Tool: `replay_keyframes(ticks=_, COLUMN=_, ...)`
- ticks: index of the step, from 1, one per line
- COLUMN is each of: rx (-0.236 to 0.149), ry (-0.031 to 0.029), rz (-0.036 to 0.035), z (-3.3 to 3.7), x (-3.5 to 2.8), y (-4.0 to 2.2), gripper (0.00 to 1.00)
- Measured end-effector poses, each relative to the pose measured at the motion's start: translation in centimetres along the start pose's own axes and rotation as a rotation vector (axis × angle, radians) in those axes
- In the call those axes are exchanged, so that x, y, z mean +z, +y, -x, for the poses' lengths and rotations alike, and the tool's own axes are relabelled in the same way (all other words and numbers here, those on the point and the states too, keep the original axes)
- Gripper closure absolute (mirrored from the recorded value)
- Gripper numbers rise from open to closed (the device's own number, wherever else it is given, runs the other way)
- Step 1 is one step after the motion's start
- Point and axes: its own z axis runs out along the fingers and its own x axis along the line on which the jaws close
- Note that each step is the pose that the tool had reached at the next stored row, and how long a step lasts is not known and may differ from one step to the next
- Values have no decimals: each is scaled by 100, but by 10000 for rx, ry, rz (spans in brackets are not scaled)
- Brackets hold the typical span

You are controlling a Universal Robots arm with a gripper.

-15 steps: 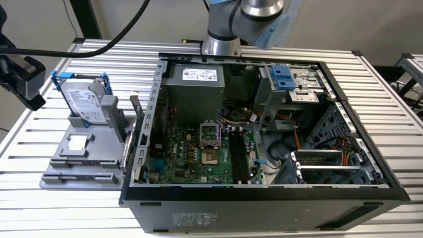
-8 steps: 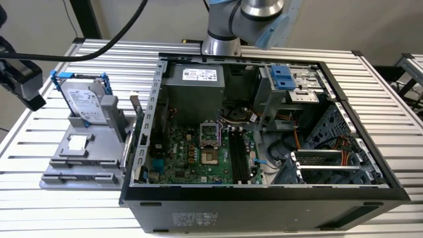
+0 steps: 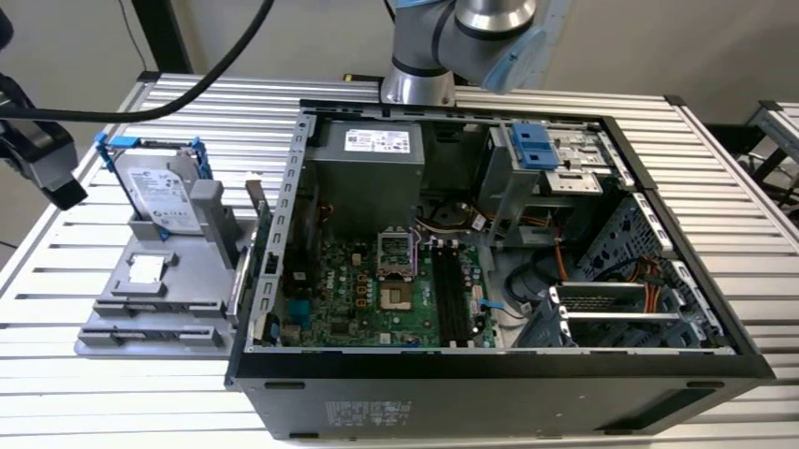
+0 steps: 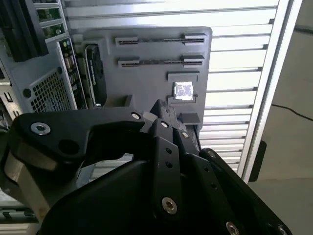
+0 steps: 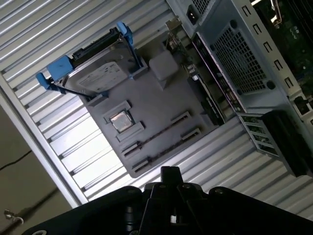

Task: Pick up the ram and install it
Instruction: 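Pick up the ram and move it above insertion slot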

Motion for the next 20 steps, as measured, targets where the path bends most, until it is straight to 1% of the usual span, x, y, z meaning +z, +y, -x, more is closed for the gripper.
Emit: replay_keyframes(ticks=20, rx=2083, ry=-97, rz=-32, z=0, x=0, y=0, gripper=100)
